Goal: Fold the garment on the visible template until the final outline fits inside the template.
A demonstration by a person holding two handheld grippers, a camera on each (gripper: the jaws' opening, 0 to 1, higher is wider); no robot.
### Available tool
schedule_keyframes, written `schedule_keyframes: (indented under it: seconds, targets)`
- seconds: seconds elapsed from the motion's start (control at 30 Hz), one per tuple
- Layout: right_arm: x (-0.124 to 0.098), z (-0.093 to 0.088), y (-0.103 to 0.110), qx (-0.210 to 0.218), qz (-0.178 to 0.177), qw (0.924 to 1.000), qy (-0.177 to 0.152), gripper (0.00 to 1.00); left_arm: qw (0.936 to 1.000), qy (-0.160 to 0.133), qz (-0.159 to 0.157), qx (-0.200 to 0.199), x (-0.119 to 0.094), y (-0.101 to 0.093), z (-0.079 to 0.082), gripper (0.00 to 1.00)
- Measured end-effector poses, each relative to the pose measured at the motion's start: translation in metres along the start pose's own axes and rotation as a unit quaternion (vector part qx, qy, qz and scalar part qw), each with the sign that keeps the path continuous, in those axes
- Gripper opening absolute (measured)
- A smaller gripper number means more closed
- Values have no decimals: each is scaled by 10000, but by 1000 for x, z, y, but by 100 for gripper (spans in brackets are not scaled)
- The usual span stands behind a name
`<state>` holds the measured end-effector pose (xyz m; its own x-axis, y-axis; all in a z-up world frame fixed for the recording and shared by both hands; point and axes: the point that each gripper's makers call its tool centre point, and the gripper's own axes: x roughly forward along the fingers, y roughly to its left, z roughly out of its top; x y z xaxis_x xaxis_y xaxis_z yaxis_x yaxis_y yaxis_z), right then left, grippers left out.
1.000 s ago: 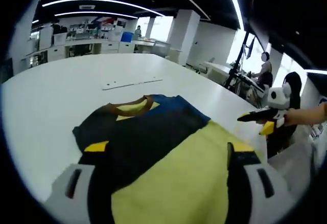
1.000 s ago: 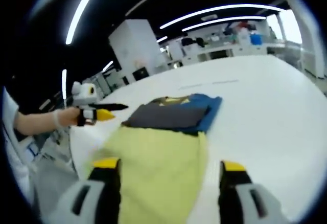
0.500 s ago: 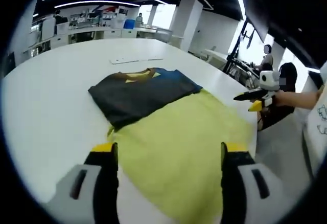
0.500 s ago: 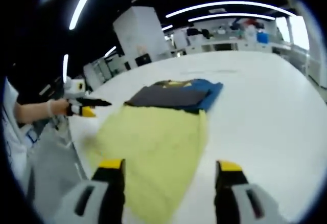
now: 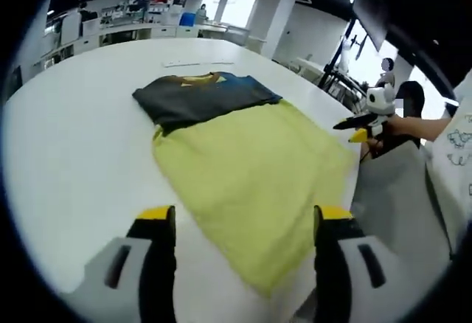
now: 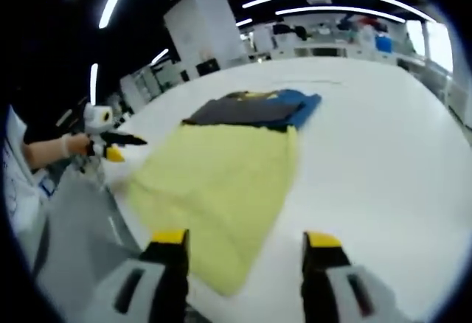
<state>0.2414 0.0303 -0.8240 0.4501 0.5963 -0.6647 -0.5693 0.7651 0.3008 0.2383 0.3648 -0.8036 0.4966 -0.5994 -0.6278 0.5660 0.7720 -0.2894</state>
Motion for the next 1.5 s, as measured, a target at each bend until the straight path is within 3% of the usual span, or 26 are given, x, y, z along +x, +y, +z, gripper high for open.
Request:
schedule_keyframes:
  seconds: [0.17,0.43,0.5,0.7,0.9,1.2,1.33,1.5]
  targets:
    - [-2,-13,2,8,53,9998,184,46,9994,72,42,-325,-11,-1,-16,56]
    - [-4,-28,3,119,92,9993,357,26,9981,415,35,-451,-21,-1,-49,44]
    - [-6,-29,4,239,94,9989,391,24,9979,436,33,-468,-22,2,-53,40]
    - [-7,-33,9,285,187,9984,452,19,9969,545,-3,-565,-22,-13,-62,32]
    - [-5,-39,10,447,215,9978,446,5,9958,532,-76,-747,-21,-9,-70,19]
    - [-6,-40,10,748,209,9962,394,0,9959,514,-58,-739,-19,-9,-75,2]
    - [-8,-40,12,914,206,9949,375,0,9971,497,-75,-574,-21,-14,-74,0]
    - [-14,-40,13,1055,248,9935,347,0,9959,537,-207,-692,-27,-19,-75,0]
